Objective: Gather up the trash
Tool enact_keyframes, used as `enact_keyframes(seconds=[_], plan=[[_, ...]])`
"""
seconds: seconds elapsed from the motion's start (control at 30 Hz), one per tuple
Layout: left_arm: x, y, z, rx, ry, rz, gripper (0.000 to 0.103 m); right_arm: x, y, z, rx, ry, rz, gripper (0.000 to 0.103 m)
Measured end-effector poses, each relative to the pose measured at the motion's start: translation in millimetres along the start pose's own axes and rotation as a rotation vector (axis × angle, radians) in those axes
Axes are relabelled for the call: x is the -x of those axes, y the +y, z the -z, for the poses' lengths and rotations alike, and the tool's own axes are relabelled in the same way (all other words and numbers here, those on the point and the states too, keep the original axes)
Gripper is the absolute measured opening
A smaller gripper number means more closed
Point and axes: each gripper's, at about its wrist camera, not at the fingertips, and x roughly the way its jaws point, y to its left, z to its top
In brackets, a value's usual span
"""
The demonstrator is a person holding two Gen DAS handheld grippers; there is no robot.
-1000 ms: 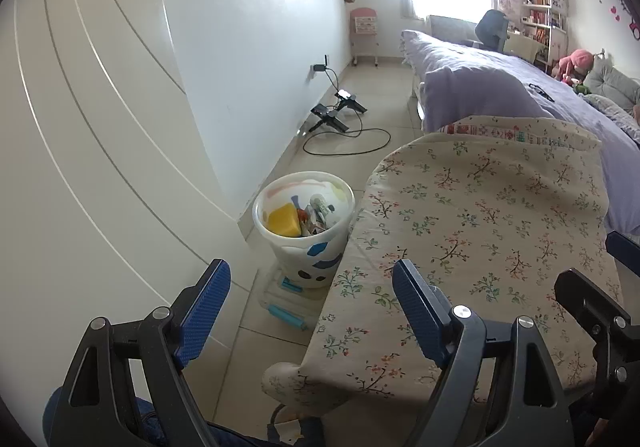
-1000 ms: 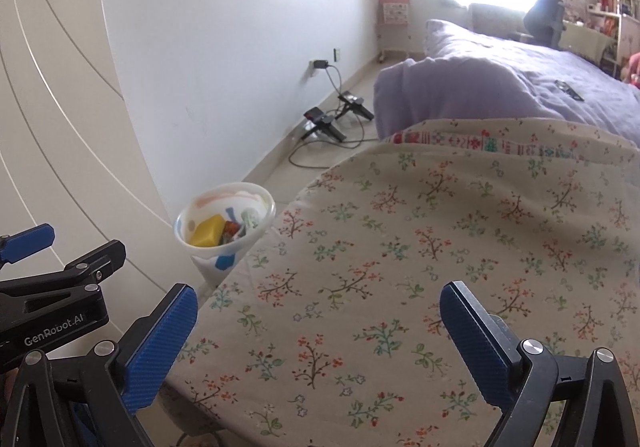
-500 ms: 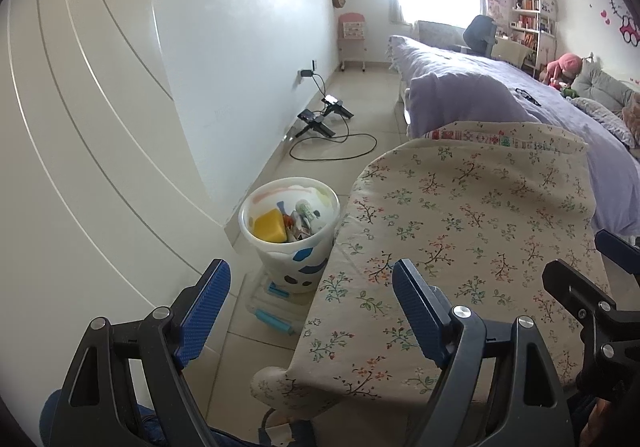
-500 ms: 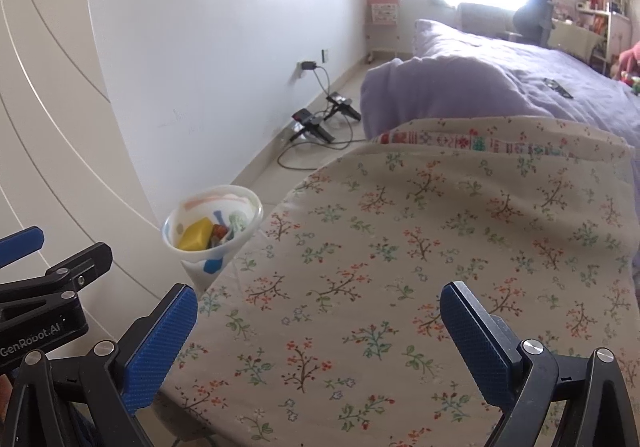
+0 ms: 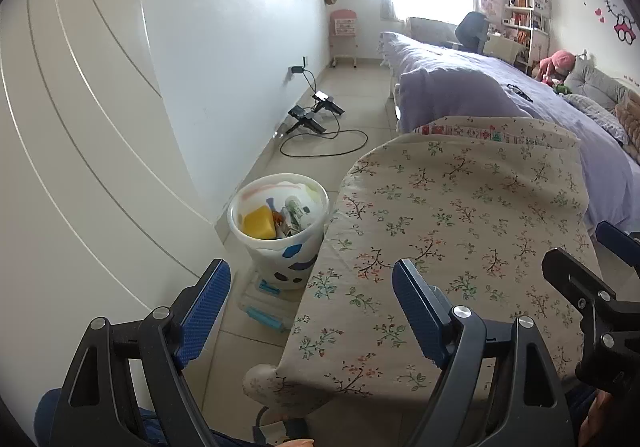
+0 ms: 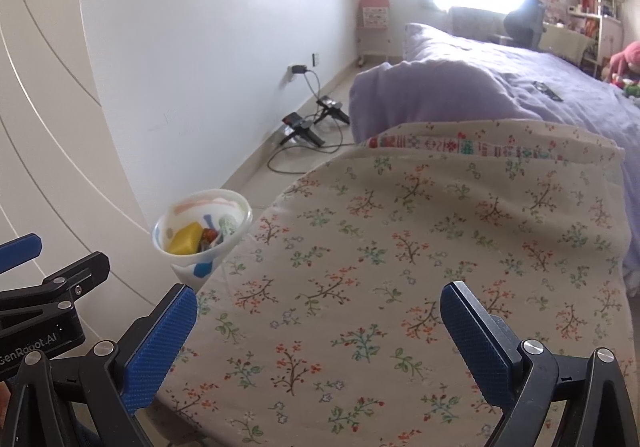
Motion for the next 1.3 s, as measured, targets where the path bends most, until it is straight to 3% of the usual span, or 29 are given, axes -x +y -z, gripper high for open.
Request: enact_keyframes(seconds=[1.3], plan=[[-0.8, -2.4, -1.4, -0.001, 0.003, 0.060, 0.086, -0.9, -7.6, 3.1, -0.020, 0.006, 0.063, 0.103]])
